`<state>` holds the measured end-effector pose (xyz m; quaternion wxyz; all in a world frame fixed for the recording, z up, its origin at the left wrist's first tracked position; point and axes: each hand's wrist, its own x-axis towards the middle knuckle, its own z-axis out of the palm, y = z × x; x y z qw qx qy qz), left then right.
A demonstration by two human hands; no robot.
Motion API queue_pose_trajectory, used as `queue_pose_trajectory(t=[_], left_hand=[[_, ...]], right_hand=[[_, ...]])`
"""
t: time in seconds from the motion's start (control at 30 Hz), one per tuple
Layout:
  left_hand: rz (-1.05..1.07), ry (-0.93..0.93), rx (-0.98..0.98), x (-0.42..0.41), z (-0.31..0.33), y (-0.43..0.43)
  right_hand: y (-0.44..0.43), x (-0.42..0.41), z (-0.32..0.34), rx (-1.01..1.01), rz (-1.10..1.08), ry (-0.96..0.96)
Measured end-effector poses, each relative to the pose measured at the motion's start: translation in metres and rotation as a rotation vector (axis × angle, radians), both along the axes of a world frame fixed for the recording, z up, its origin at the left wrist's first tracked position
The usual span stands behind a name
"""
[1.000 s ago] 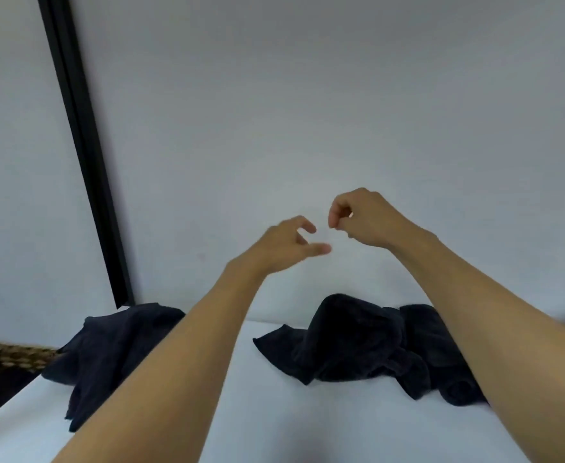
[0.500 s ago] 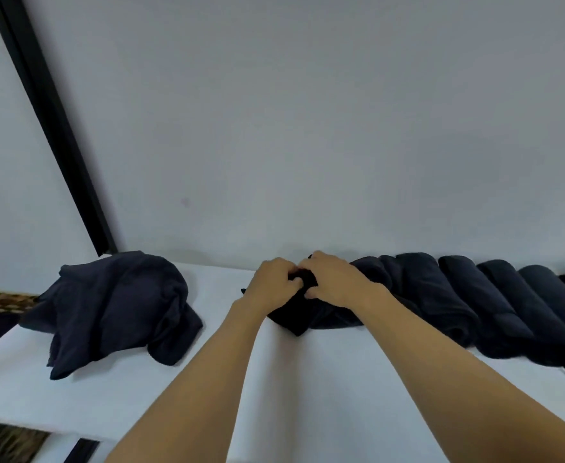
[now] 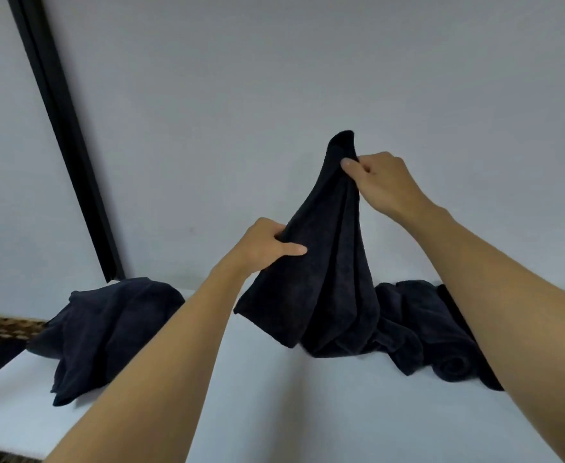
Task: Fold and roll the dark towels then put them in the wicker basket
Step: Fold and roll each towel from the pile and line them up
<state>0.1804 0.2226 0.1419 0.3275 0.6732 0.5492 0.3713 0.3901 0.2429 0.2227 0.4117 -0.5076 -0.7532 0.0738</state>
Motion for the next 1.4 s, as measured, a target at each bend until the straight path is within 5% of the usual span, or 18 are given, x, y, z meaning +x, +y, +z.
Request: queue_pose_trajectory(t=[0.2, 0.37, 0.63, 0.83, 1.1, 1.4], left_hand=[[0.228, 0.125, 0.095, -0.046, 0.024, 0.011], [0.464, 0.256, 0.331, -0.056, 0.098, 0.02], [0.317, -0.515, 0.584, -0.036, 0.276, 0.058], [0.25, -0.582, 0.804, -0.028, 0.353, 0.019], [0.262, -0.619, 0.827, -0.064, 0.313, -0.071], [0.244, -0.36, 0.728, -0.105, 0.211, -0.175]], right_hand=[[0.012, 0.048, 0.029, 0.035, -0.05, 0.475], [0.026, 0.077, 0.063, -0.067, -0.046, 0.667], [0.049, 0.087, 0.195, 0.009, 0.205, 0.929], [0.024, 0.077, 0.262, 0.247, 0.257, 0.91], [-0.061, 0.058, 0.223, 0.355, 0.114, 0.853], [-0.192, 0.036, 0.123, 0.217, 0.048, 0.927]])
